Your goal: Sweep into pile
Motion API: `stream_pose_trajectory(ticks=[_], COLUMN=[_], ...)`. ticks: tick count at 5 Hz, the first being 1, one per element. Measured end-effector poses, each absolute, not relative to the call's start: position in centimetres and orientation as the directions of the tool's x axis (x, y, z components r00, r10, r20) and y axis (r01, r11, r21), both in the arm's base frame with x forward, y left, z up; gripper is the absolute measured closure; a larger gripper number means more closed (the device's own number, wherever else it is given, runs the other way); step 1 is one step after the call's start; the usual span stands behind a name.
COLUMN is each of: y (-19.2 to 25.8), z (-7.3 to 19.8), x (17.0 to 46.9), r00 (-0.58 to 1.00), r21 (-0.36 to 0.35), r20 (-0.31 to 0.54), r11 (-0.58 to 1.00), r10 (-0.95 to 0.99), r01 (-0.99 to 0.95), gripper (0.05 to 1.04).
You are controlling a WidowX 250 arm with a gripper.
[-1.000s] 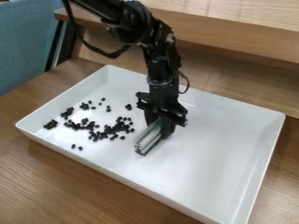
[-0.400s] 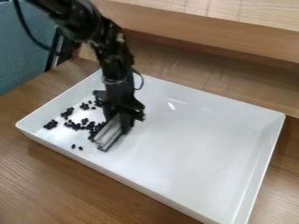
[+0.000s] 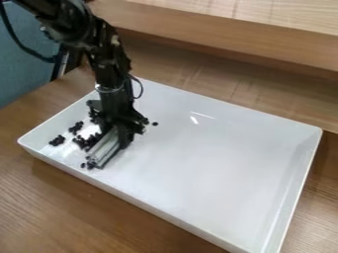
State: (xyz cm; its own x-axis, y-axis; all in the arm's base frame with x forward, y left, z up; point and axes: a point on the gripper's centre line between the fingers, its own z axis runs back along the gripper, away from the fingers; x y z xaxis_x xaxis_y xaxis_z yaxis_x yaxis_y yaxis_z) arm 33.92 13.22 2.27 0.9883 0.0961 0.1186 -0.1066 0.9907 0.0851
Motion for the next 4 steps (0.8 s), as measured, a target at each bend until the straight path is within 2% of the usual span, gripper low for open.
stream_pose_trajectory(ticks=[2,3,4], y=[15.8,15.9,15.9], z=[2.2,2.2,2.1], x=[35.3,35.7,35.7], r00=[0.987,0.979,0.983], r21=[0.134,0.138,0.1], r20=[0.052,0.051,0.077], r11=[0.98,0.972,0.982], r10=[-0.154,-0.198,-0.169], r01=[0.146,0.19,0.161], gripper=[0.687,0.687,0.609])
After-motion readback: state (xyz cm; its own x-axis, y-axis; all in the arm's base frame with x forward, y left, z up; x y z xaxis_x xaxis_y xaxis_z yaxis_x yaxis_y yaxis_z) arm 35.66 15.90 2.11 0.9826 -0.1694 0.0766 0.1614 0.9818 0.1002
